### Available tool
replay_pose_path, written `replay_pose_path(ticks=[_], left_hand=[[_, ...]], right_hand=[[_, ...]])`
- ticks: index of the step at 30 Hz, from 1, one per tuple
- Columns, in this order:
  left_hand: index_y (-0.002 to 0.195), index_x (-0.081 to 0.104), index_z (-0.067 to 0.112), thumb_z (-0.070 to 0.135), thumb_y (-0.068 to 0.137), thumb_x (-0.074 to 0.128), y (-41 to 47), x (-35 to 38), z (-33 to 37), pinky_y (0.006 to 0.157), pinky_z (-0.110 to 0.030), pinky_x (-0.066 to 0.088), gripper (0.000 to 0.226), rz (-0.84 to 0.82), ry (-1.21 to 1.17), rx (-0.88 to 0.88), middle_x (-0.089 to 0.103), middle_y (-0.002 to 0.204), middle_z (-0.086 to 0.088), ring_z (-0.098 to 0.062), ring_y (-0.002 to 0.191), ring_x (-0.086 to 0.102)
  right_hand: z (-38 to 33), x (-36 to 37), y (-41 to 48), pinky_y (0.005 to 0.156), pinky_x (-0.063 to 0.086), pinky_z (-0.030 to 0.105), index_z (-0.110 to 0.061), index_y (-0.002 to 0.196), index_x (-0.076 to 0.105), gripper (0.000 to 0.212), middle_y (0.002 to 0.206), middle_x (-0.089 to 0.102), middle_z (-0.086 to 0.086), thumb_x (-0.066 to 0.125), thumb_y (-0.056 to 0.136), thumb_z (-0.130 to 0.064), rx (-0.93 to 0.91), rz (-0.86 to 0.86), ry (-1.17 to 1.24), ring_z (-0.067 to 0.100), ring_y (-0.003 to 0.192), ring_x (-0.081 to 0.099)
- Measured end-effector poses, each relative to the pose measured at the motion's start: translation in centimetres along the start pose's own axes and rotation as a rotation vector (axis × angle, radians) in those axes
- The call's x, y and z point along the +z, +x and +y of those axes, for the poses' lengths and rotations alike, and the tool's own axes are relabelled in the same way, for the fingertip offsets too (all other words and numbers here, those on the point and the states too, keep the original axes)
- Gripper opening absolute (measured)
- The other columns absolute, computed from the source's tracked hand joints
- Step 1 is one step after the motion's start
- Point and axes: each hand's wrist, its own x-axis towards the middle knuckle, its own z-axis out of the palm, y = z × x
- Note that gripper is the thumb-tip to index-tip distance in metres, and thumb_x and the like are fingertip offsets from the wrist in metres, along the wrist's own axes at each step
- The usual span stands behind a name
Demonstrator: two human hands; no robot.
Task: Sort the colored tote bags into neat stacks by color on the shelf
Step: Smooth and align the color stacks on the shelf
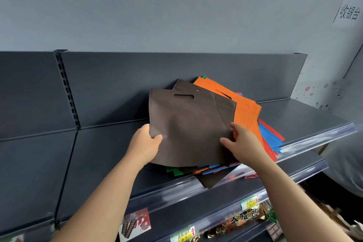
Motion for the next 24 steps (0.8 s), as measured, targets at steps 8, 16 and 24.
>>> replay_pose_path(ticks=[8, 16, 24], left_hand=[[0.061, 0.045, 0.003, 0.036, 0.09, 0.057, -0.9, -1.6, -1.3, 0.049, -0.026, 0.027, 0.045, 0.084, 0.026, -0.048, 0.044, 0.054, -0.004, -0.02, 0.051, 0.038], [0.088, 0.067, 0.013, 0.017, 0.086, 0.062, -1.8, -4.8, -3.4, 0.068, -0.033, 0.052, 0.007, -0.021, -0.108, -0.03, 0.07, 0.084, -0.003, -0.023, 0.078, 0.065], [0.09, 0.057, -0.009, 0.028, 0.092, 0.056, -2.3, -9.7, -7.4, 0.054, -0.027, 0.032, 0.037, 0.164, -0.141, -0.125, 0.052, 0.071, -0.011, -0.02, 0.061, 0.042]], right_hand=[[-0.9, 1.3, -0.4, 0.1, 0.037, 0.047, -0.013, 0.115, 0.049, 0.041, 0.113, 0.06, 0.007, 0.058, 0.086, -0.04, 0.172, 0.039, -0.159, 0.029, 0.105, 0.052], [-3.6, 3.8, -1.8, 0.11, 0.028, 0.048, -0.009, 0.139, 0.039, 0.06, 0.135, 0.052, 0.009, 0.063, 0.086, -0.024, 0.142, 0.035, 0.01, 0.028, 0.126, 0.045], [-7.8, 7.3, -5.1, 0.089, 0.038, 0.034, -0.012, 0.133, 0.046, 0.055, 0.124, 0.051, 0.009, 0.06, 0.086, -0.036, 0.234, 0.129, 0.058, 0.027, 0.114, 0.048]])
